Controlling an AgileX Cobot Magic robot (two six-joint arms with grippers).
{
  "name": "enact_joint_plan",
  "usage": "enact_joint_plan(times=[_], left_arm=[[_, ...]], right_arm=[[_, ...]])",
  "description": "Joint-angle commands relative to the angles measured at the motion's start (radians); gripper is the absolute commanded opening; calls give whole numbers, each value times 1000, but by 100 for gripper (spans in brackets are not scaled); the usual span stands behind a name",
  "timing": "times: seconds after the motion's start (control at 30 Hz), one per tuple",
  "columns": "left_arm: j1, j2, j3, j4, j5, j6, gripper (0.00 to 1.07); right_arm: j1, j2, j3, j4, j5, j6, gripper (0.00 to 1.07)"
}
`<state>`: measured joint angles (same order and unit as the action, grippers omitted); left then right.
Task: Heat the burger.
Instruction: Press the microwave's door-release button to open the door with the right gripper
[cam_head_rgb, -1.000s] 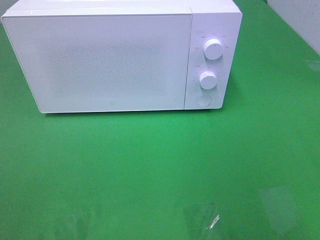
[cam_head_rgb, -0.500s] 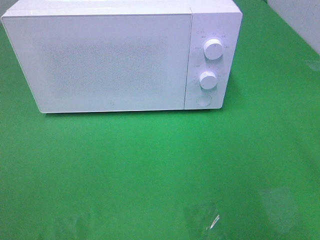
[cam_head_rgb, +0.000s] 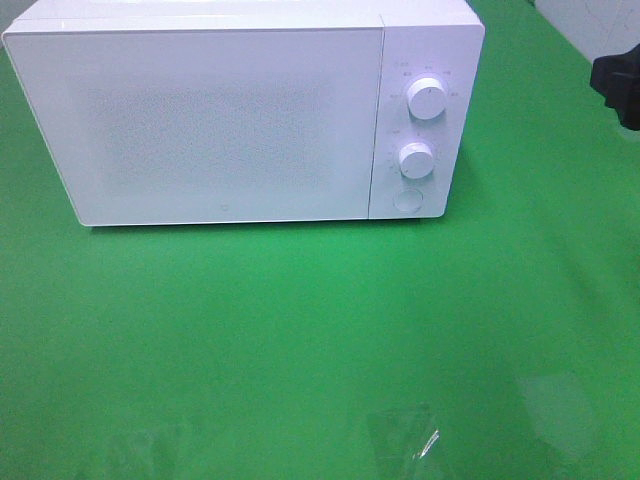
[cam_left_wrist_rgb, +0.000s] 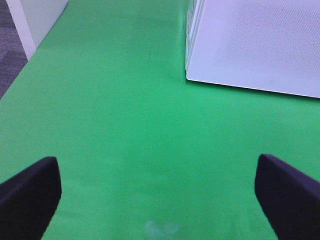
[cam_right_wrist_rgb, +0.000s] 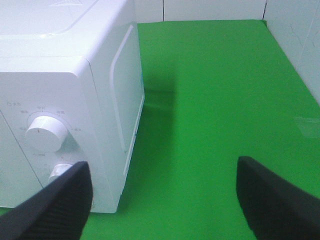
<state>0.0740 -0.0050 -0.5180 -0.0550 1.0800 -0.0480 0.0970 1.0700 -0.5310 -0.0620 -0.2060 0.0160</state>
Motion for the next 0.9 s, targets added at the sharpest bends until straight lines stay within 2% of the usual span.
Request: enact_joint_plan(times=[0.03,0.37,0.47,0.5,0.53,0.57,0.6,0.63,0.67,0.73,0.77,0.8,0.9], left_arm=[[2,-16,1,-6,-17,0,100],[2,-16,1,-6,-17,0,100],[2,-16,1,-6,-17,0,100],[2,-16,1,-6,-17,0,100],[2,-16,1,-6,-17,0,100],[2,-16,1,-6,-17,0,100],[2,-16,1,-6,-17,0,100],[2,-16,1,-6,-17,0,100],[2,-16,1,-6,-17,0,100],[2,-16,1,-6,-17,0,100],[2,-16,1,-6,-17,0,100],[2,-16,1,-6,-17,0,100],[2,-16,1,-6,-17,0,100]], right_arm=[[0,66,19,-2,-123,28,76],[1,190,118,86,-331,13,76],[43,226,153,140,-419,-30,76],[84,252,173,189,-462,-93,76],[84,252,173,189,-462,-93,76],[137,283,186,270,-509,-143,76],[137,283,186,270,-509,-143,76],[187,316,195,332,-556,-178,76],[187,316,195,332,-556,-178,76],[268,357,202,406,-633,-220,76],[268,357,202,406,-633,-220,76],[339,397,203,475,-697,-240,76],[366,411,203,501,-724,-247,76]])
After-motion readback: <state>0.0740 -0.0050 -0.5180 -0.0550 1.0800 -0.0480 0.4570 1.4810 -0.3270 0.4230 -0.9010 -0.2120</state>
